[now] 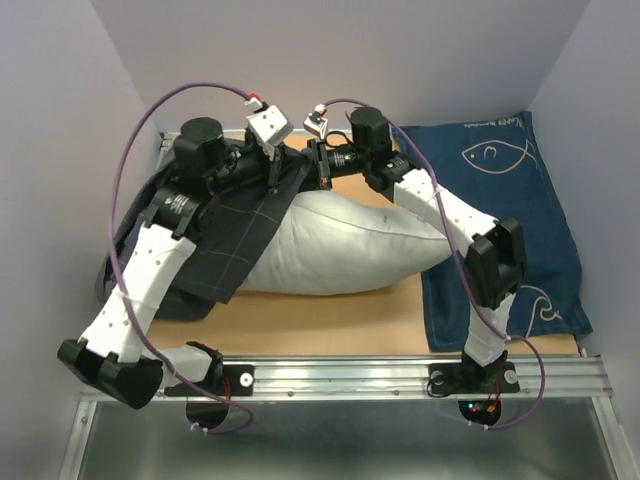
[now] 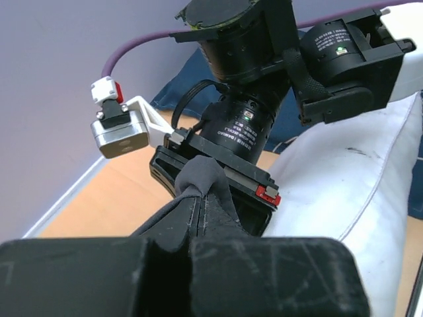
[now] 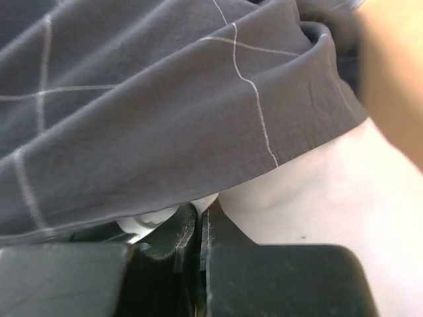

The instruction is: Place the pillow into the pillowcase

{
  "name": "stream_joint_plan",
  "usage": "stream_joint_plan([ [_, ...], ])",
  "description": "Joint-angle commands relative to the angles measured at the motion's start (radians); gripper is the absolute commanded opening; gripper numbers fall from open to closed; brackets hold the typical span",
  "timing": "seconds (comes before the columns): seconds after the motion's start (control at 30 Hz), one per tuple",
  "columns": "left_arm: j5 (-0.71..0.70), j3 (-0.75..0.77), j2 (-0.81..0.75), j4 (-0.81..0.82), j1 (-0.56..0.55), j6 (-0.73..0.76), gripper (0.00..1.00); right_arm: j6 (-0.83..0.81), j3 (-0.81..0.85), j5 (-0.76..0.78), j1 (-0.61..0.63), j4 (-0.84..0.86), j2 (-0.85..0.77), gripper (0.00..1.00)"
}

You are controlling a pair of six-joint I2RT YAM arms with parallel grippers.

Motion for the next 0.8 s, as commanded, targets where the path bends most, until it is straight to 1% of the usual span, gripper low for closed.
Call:
stream_joint_plan([
  [0.0,0.018,-0.146,0.115,0.137,-0.006,-0.026,0.00,0.004,-0.084,0.000,-0.096,0.048,0.128,0.01],
  [0.07,0.003,-0.175,0.192,0.134,-0.002,-0.043,0.00,-0.023,-0.124,0.040,-0.142,0.044,0.165,0.01],
  [0.1,0.032,-0.198,0.217,0.137,0.009,-0.054,0.00,-0.055,-0.134,0.047,-0.150,0.041,0.202,0.00],
  [0.17,0.021,-0.215,0.277,0.154,0.011,-0.057,0.00,-0.128,-0.155,0.083,-0.162,0.033,0.222,0.00],
  [0.2,0.021,-0.213,0.294,0.165,0.011,-0.059,0.00,-0.156,-0.155,0.102,-0.164,0.028,0.242,0.12],
  [0.23,0.014,-0.207,0.311,0.173,0.011,-0.048,0.00,-0.179,-0.149,0.122,-0.168,0.021,0.251,0.21],
  [0.27,-0.003,-0.190,0.334,0.177,0.012,-0.045,0.00,-0.235,-0.101,0.146,-0.180,-0.027,0.278,0.31],
  [0.33,-0.006,-0.164,0.348,0.176,0.030,-0.049,0.00,-0.288,-0.036,0.200,-0.214,-0.105,0.294,0.48],
  [0.37,-0.008,-0.137,0.351,0.170,0.040,-0.052,0.02,-0.361,0.025,0.212,-0.226,-0.160,0.292,0.54],
  [0.4,-0.025,-0.118,0.349,0.161,0.049,-0.051,0.07,-0.407,0.054,0.247,-0.240,-0.203,0.291,0.65],
  [0.43,-0.035,-0.098,0.348,0.129,0.058,-0.049,0.14,-0.458,0.087,0.282,-0.253,-0.243,0.285,0.70],
  [0.47,-0.043,-0.063,0.334,0.108,0.078,-0.036,0.30,-0.566,0.113,0.357,-0.272,-0.315,0.271,0.75],
  [0.5,-0.073,-0.052,0.322,0.087,0.086,-0.031,0.38,-0.614,0.156,0.402,-0.283,-0.344,0.259,0.81],
  [0.53,-0.103,-0.048,0.304,0.059,0.095,-0.026,0.45,-0.657,0.165,0.439,-0.292,-0.363,0.247,0.82],
  [0.57,-0.133,-0.060,0.255,0.050,0.101,-0.016,0.57,-0.734,0.168,0.502,-0.309,-0.383,0.211,0.83],
  [0.6,-0.184,-0.072,0.230,0.038,0.101,-0.001,0.61,-0.769,0.170,0.528,-0.317,-0.389,0.194,0.85],
  [0.63,-0.212,-0.115,0.168,0.030,0.101,0.018,0.69,-0.832,0.168,0.571,-0.328,-0.398,0.158,0.85],
  [0.67,-0.238,-0.135,0.137,0.032,0.101,0.023,0.74,-0.861,0.162,0.600,-0.331,-0.398,0.141,0.86],
  [0.7,-0.290,-0.152,0.112,0.030,0.101,0.023,0.84,-0.892,0.156,0.631,-0.334,-0.398,0.127,0.89],
  [0.73,-0.313,-0.166,0.089,0.016,0.101,0.018,0.98,-0.930,0.147,0.661,-0.335,-0.398,0.112,0.90],
  [0.77,-0.334,-0.178,0.060,0.006,0.101,0.013,0.99,-0.963,0.147,0.721,-0.343,-0.397,0.104,0.93],
])
